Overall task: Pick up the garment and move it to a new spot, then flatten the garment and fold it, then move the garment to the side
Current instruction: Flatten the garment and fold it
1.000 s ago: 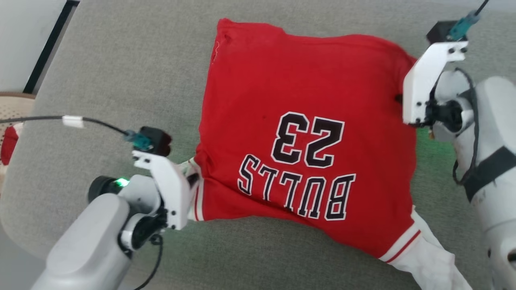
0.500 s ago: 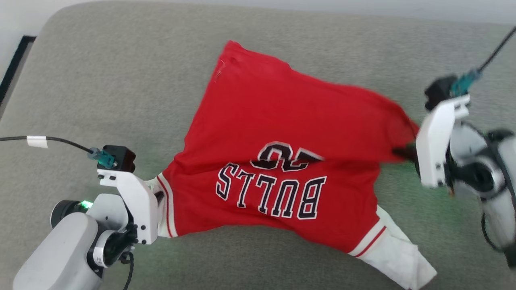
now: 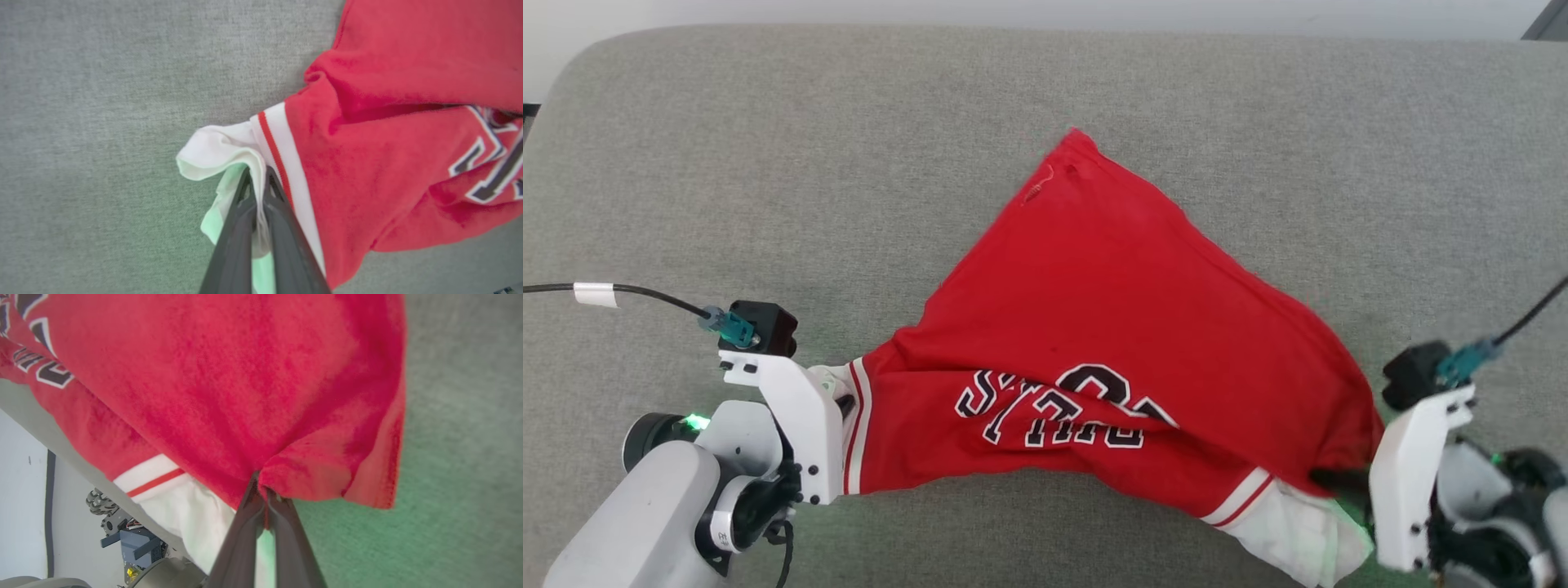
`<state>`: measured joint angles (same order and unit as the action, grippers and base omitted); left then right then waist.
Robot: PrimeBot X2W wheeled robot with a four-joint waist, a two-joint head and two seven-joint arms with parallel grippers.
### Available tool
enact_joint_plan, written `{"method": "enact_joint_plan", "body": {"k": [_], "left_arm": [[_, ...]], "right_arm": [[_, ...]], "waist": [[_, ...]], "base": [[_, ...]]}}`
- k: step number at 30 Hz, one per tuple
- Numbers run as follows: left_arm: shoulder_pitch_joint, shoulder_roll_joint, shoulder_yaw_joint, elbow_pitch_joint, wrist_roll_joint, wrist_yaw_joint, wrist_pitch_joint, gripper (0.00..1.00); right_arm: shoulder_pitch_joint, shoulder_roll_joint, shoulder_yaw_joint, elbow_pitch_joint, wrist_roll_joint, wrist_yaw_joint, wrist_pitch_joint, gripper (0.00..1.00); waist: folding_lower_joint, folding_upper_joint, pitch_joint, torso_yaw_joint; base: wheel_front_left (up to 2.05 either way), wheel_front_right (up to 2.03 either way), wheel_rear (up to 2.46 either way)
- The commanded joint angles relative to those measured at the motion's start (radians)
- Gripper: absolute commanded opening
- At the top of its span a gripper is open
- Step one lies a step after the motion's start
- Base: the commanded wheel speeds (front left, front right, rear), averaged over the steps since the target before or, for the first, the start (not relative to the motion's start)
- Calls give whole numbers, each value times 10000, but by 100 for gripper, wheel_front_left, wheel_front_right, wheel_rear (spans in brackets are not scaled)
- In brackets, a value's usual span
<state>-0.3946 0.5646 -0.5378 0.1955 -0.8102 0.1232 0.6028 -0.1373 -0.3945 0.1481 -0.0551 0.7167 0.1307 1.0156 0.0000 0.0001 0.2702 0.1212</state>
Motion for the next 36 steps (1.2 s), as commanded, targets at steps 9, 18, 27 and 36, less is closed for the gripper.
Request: {"method": "enact_joint_plan", "body": {"k": [9, 18, 27, 36], "left_arm": [[7, -128, -70, 4, -84, 13, -87, 0], [241, 9, -69, -111, -137, 30, -82, 0], [211, 8, -188, -215, -106, 35, 3, 0], [-308, -349, -532, -424, 186, -40, 26, 0]], "right_arm": [[424, 909, -115, 921, -1612, -38, -1261, 100], [625, 781, -487, -1536, -1787, 2, -696, 100], [-8, 1130, -884, -4102, -1906, 2, -170, 100], [-2472, 1383, -288, -2204, -2245, 2, -1565, 100]], "waist": [[0, -1, 130, -87], [0, -1, -63, -158], [0, -1, -176, 112], [0, -1, 106, 833]], "base": [[0, 0, 0], [0, 0, 0], [0, 0, 0], [0, 0, 0]]}}
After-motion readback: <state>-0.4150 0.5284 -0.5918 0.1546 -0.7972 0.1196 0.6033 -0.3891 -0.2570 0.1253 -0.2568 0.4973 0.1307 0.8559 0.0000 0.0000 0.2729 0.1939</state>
